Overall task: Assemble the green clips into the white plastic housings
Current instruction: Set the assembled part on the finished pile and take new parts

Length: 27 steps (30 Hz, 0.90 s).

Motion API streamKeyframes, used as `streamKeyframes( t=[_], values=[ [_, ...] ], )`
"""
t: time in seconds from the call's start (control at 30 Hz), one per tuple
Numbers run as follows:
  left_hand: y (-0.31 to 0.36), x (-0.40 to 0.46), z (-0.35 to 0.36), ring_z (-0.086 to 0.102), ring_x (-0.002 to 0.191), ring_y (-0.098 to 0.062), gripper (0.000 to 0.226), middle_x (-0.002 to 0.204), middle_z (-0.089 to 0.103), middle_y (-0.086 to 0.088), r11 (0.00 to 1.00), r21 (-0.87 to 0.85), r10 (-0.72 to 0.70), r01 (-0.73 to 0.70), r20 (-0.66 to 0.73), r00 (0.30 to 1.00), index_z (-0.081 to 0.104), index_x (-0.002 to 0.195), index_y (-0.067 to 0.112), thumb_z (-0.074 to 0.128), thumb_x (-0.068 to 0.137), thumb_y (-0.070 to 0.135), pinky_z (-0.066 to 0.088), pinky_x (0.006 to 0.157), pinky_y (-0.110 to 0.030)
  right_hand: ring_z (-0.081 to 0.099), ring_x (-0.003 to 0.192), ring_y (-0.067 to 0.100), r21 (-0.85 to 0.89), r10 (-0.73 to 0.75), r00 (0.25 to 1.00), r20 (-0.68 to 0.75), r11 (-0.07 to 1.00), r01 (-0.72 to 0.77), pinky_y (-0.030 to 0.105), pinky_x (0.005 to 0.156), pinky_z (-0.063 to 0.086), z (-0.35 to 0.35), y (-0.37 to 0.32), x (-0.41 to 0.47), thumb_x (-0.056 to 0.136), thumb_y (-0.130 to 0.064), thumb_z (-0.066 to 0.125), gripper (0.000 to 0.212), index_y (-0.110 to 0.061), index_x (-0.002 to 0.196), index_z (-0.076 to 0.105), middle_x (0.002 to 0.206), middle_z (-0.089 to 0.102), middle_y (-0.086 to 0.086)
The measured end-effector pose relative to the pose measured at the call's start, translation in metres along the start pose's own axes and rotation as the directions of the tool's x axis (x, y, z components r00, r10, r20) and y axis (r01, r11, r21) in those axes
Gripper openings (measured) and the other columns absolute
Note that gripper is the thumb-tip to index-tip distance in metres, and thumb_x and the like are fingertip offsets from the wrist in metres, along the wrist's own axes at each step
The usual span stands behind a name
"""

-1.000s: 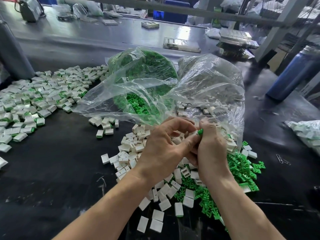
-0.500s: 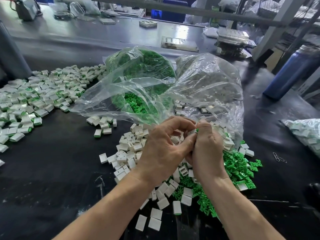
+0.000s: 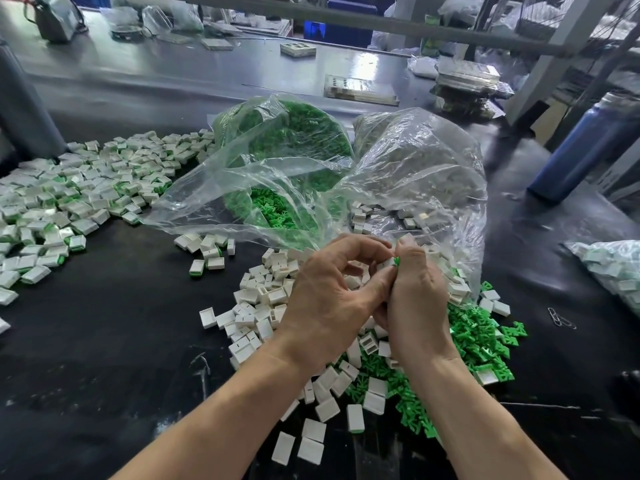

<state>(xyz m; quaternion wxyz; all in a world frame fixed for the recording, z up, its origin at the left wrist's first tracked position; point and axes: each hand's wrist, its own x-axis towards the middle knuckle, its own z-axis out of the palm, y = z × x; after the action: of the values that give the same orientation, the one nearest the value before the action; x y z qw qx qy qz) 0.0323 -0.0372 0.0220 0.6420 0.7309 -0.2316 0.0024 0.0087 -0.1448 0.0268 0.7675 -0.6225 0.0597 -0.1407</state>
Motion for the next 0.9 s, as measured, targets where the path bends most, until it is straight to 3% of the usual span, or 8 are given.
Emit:
streamKeyframes(
  t=[0.13, 0.23, 0.47, 0.7, 0.9],
  values=[
    [0.0000, -0.0005, 0.0039, 0.073, 0.093, -0.016, 0.007, 0.109, 0.075, 0.009, 1.000, -0.017, 0.002, -0.002, -0.033, 0.999, 0.074, 0.100, 0.016, 0.076, 0.093, 0.014, 0.063, 0.080, -0.042, 0.075, 0.063, 0.013, 0.031, -0.010, 1.000, -0.020, 0.999, 0.010, 0.022, 0.053, 0.057, -0.0029, 0.0056, 0.0053, 0.114, -0.027, 0.029, 0.067, -0.032, 0.072, 0.081, 0.065, 0.074, 0.000],
    [0.0000, -0.0011, 0.0048, 0.074, 0.089, -0.016, 0.007, 0.108, 0.075, 0.007, 0.999, -0.033, 0.011, -0.012, -0.040, 0.999, 0.073, 0.100, 0.015, 0.075, 0.094, 0.013, 0.065, 0.073, -0.037, 0.079, 0.080, 0.026, 0.026, -0.014, 0.998, -0.058, 1.000, 0.015, 0.032, 0.063, 0.062, -0.0030, 0.0076, 0.0067, 0.113, -0.032, 0.031, 0.060, -0.028, 0.084, 0.083, 0.082, 0.079, 0.010],
    [0.0001, -0.0018, 0.0043, 0.074, 0.091, -0.015, 0.007, 0.109, 0.075, 0.007, 0.998, -0.054, 0.013, -0.015, -0.041, 0.999, 0.073, 0.100, 0.013, 0.075, 0.094, 0.012, 0.064, 0.076, -0.037, 0.078, 0.082, 0.033, 0.034, -0.009, 0.997, -0.083, 0.999, 0.012, 0.034, 0.064, 0.062, -0.0010, 0.0067, 0.0055, 0.114, -0.030, 0.030, 0.060, -0.023, 0.085, 0.083, 0.086, 0.078, 0.018],
    [0.0011, -0.0020, 0.0044, 0.074, 0.091, -0.016, 0.007, 0.109, 0.075, 0.005, 0.998, -0.059, 0.023, -0.026, -0.048, 0.999, 0.074, 0.100, 0.012, 0.075, 0.093, 0.011, 0.064, 0.076, -0.037, 0.078, 0.085, 0.031, -0.016, -0.040, 0.995, -0.092, 0.999, 0.039, 0.036, 0.066, 0.062, -0.0002, 0.0061, 0.0033, 0.113, -0.029, 0.031, 0.061, -0.028, 0.080, 0.082, 0.083, 0.078, 0.013],
    [0.0010, -0.0022, 0.0032, 0.074, 0.090, -0.013, 0.006, 0.109, 0.075, 0.006, 0.998, -0.062, 0.015, -0.018, -0.049, 0.999, 0.074, 0.100, 0.011, 0.074, 0.094, 0.012, 0.064, 0.076, -0.033, 0.078, 0.085, 0.034, 0.044, -0.017, 0.998, -0.067, 0.999, 0.020, 0.036, 0.067, 0.063, 0.0019, 0.0046, 0.0021, 0.111, -0.033, 0.034, 0.055, -0.023, 0.086, 0.083, 0.087, 0.078, 0.018]
  ],
)
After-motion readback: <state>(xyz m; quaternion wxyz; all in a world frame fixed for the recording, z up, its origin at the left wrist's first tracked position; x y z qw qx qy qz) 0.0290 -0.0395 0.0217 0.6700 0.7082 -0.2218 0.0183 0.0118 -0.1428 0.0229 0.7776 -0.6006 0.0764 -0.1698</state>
